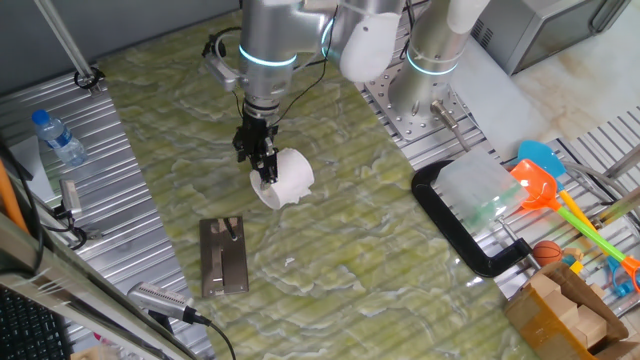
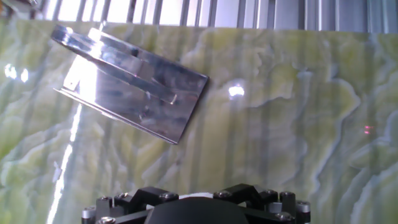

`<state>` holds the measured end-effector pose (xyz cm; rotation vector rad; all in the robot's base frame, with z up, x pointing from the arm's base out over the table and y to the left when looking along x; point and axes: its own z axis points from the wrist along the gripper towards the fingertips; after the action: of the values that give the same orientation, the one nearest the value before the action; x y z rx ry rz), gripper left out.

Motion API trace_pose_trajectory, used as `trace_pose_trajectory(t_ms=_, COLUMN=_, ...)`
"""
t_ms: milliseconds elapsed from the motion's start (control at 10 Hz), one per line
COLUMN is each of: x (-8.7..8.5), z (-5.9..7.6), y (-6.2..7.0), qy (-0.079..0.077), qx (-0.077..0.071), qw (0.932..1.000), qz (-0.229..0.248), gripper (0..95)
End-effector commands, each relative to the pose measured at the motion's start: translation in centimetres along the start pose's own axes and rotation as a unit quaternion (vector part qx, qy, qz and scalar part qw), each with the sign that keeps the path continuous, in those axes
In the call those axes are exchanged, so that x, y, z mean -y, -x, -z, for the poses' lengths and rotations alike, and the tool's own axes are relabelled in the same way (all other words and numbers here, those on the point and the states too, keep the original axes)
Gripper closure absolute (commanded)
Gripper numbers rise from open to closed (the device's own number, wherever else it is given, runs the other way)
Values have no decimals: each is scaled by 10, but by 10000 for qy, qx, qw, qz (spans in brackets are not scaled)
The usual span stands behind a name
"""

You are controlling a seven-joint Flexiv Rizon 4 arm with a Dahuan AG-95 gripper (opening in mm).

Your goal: Put the toilet paper on its holder

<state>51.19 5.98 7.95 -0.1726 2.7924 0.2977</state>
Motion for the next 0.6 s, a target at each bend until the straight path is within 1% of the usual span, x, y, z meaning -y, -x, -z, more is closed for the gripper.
trace_pose_trajectory(t_ms=100, x=0, z=-1, y=1, qy=13, qx=6, qw=10000, qz=-71, gripper=0)
trace_pose_trajectory(t_ms=200, x=-1, z=-1, y=2, qy=52, qx=87, qw=9999, qz=-81, gripper=0)
trace_pose_trajectory(t_ms=300, x=-1, z=0, y=3, qy=72, qx=123, qw=9999, qz=-93, gripper=0)
trace_pose_trajectory(t_ms=500, x=-4, z=3, y=8, qy=96, qx=156, qw=9997, qz=-149, gripper=0)
trace_pose_trajectory(t_ms=600, x=-6, z=6, y=13, qy=110, qx=159, qw=9997, qz=-175, gripper=0)
